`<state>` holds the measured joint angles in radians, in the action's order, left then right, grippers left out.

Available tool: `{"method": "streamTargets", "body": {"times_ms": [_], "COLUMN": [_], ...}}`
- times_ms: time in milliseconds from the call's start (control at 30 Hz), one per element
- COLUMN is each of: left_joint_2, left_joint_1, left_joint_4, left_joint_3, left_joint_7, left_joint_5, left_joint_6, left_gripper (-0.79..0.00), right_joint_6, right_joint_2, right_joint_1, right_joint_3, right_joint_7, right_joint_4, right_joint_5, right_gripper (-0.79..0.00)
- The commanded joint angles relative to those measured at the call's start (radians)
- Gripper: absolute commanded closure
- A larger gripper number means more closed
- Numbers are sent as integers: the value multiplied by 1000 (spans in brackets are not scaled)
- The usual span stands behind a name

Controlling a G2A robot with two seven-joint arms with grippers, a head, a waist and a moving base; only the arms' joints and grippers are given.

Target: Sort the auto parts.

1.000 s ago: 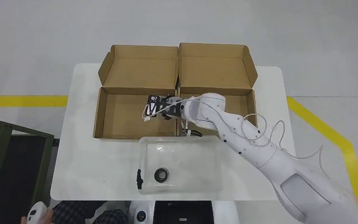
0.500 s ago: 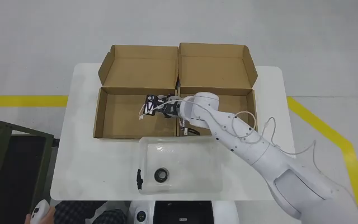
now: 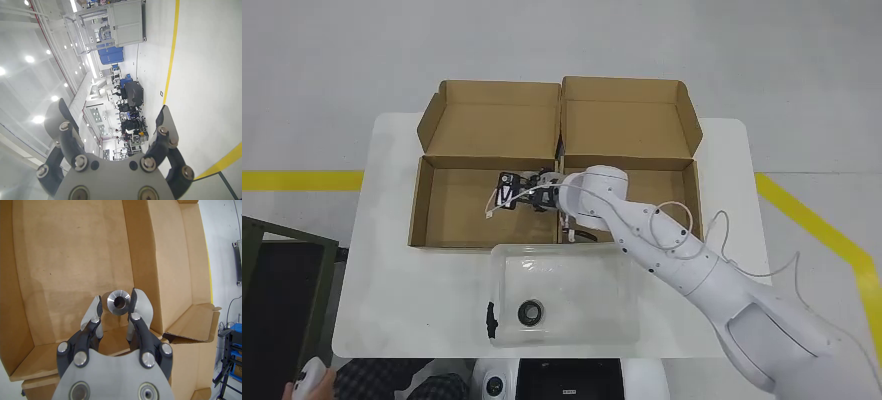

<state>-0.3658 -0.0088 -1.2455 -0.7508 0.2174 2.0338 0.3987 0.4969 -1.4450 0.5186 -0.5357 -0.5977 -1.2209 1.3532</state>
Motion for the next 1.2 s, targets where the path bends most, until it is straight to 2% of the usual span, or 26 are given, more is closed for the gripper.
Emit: {"method": "streamTargets", "body": {"times_ms": [0,267,500,800,1167], "left_joint_2": [0,0,0,0,0], "left_joint_1": [0,0,0,0,0], "left_joint_4": [0,0,0,0,0], "left_joint_3": [0,0,0,0,0], "left_joint_7": [0,0,0,0,0], "left_joint_5": [0,0,0,0,0], "left_joint_6": [0,0,0,0,0], "left_gripper": [-785,-785,-785,-785,-785], "right_joint_6": [1,13,47,129,260], "right_joint_2": [-3,-4,19,64,126], "right_joint_1": [1,15,68,212,441], "right_joint_3": [-3,-34,-102,-196,-310], "right_joint_7": [-2,-3,-1,6,34], "right_joint_4": [-1,-59,-182,-392,-612], "right_joint_5": [4,18,22,14,18], "right_gripper": [-271,-305,-299,-302,-314]}}
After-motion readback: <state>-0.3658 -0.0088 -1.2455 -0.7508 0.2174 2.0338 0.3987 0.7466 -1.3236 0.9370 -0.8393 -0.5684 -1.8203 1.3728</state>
